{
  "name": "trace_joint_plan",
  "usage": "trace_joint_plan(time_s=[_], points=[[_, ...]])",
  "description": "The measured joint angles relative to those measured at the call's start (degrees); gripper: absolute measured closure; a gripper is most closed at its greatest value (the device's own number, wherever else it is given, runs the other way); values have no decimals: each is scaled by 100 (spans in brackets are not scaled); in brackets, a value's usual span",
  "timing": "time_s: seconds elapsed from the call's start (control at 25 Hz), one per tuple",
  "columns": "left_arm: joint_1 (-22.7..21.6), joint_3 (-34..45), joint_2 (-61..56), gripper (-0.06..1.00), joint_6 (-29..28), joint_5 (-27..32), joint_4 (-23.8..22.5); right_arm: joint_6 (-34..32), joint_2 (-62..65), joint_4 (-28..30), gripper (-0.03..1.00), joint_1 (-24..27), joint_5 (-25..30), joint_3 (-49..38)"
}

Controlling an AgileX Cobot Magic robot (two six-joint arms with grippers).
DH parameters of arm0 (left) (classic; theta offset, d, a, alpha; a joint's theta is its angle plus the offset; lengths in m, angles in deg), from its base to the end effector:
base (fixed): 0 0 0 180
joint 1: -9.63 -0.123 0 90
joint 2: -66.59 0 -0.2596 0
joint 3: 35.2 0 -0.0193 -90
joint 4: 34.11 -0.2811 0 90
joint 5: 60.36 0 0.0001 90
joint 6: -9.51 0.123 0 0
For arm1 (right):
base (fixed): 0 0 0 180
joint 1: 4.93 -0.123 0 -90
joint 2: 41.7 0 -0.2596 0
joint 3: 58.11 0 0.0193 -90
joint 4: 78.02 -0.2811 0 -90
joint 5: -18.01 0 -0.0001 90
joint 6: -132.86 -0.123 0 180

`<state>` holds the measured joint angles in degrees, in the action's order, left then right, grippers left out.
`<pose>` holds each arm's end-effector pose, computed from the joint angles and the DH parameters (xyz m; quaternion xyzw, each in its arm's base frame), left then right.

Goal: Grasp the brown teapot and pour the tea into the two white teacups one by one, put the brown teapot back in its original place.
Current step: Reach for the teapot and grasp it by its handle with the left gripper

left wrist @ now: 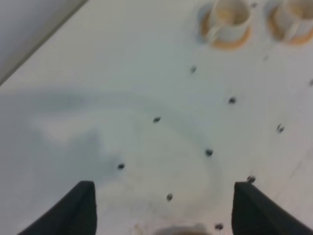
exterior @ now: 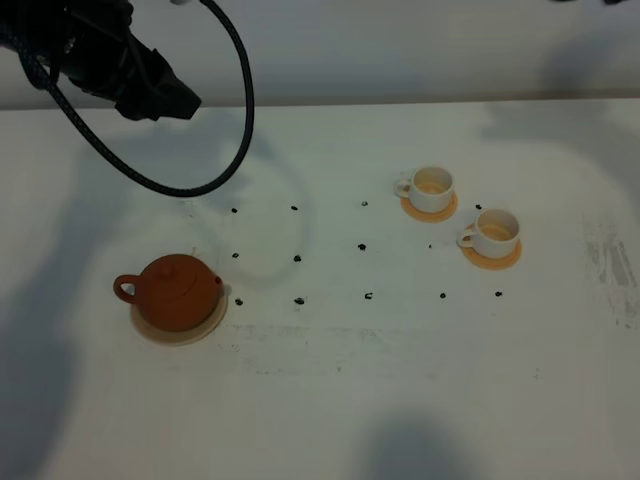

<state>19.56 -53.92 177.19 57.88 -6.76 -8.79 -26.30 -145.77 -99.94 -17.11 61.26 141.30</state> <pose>0.4289 -0.1181 0.2842 0.3911 0.8487 -0.1002 0.3415 0.4211 0.1231 0.3506 -0.1862 0.8648 0.1448 0.4433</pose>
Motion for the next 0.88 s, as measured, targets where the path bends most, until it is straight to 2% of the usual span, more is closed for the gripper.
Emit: trace_joint_plan(time_s=[0.2, 0.56, 0.88], points=[[49, 0, -39, 38, -112, -11, -103, -104, 626, 230, 53, 0, 145, -415], [56, 0, -39, 39, -133, 19, -151, -117, 2440, 174, 53, 0, -329, -2457], [56, 0, -39, 39, -262, 266, -600, -143, 4445, 83, 53, 0, -287, -3704]])
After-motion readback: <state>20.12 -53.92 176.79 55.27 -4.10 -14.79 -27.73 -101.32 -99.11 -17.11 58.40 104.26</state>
